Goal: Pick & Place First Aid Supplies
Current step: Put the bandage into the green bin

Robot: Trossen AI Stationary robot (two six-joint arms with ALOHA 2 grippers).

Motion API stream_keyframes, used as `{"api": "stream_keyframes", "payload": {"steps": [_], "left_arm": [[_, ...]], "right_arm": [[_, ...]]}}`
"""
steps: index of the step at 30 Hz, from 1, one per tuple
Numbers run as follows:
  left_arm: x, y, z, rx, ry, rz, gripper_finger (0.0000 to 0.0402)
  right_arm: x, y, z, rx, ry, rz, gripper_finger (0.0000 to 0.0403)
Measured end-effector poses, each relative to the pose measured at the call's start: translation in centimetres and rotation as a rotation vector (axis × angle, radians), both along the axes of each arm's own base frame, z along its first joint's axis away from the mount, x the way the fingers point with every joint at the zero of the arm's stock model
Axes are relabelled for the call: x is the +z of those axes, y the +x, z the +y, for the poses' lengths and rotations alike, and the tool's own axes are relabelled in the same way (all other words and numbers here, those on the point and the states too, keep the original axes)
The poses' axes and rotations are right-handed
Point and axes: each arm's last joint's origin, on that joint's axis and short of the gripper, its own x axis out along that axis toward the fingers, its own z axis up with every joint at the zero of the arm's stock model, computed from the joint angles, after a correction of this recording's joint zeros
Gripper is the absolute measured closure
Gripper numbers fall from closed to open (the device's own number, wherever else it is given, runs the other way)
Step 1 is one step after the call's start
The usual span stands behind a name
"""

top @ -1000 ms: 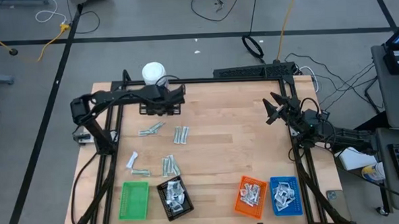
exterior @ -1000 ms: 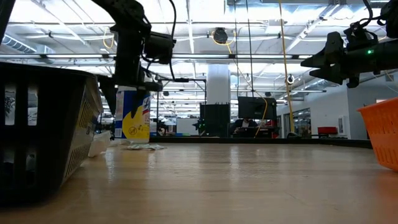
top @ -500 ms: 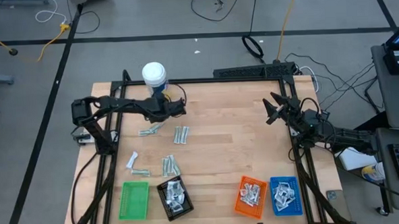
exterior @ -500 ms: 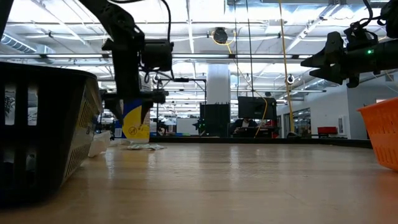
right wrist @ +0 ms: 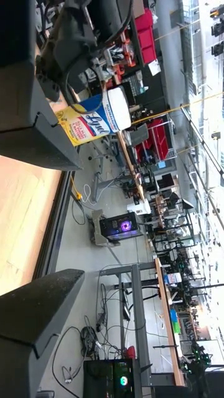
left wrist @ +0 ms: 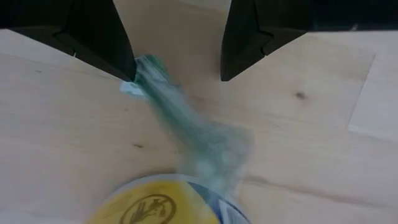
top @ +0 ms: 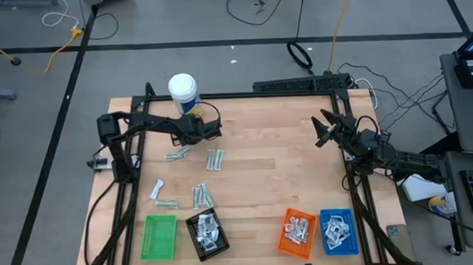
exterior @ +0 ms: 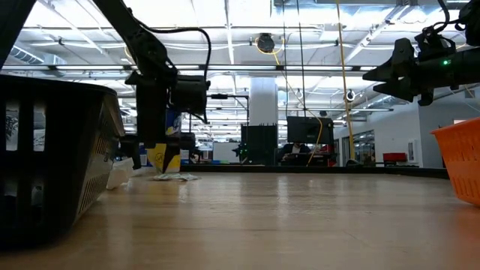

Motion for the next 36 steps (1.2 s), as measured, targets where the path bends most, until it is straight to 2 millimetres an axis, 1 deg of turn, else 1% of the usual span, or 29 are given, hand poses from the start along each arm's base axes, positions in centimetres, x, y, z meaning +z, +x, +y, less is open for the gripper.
{"api": "stream_keyframes", "payload": {"steps": [3, 6, 9, 15, 16, 21, 25, 32, 36], "left_arm": [[-0.2, 0.2, 0.0, 0.003, -0.021, -0.016, 0.0162], [-0.2, 0.1, 0.0, 0.012, -0.039, -0.021, 0.0185], [-0.2, 0.0, -0.2, 0.022, -0.048, -0.012, 0.0237], [-0.3, 0.1, -0.7, -0.011, -0.067, 0.005, 0.0374], [-0.3, 0.1, -0.8, -0.019, -0.067, 0.007, 0.0387], [-0.2, 0.1, -1.5, -0.018, -0.072, 0.016, 0.0398], [1.1, -0.5, -2.3, -0.030, -0.128, 0.018, 0.0399], [5.2, -2.1, -3.6, -0.068, -0.133, -0.029, 0.0400], [7.4, -3.6, -4.2, -0.092, -0.175, -0.038, 0.0400]], "right_arm": [[0.0, 0.0, 0.0, 0.000, 0.000, 0.000, 0.0135], [0.0, 0.0, 0.0, 0.000, 0.000, 0.000, 0.0136], [0.0, 0.0, 0.0, 0.000, 0.000, 0.000, 0.0135], [0.0, 0.0, 0.0, 0.000, 0.000, 0.000, 0.0136], [0.0, 0.0, 0.0, 0.000, 0.000, 0.000, 0.0136], [0.0, 0.0, 0.0, 0.000, 0.000, 0.000, 0.0136], [0.0, 0.0, 0.0, 0.000, 0.000, 0.000, 0.0136], [0.0, 0.0, 0.0, 0.000, 0.000, 0.000, 0.0135], [0.0, 0.0, 0.0, 0.000, 0.000, 0.000, 0.0136]]}}
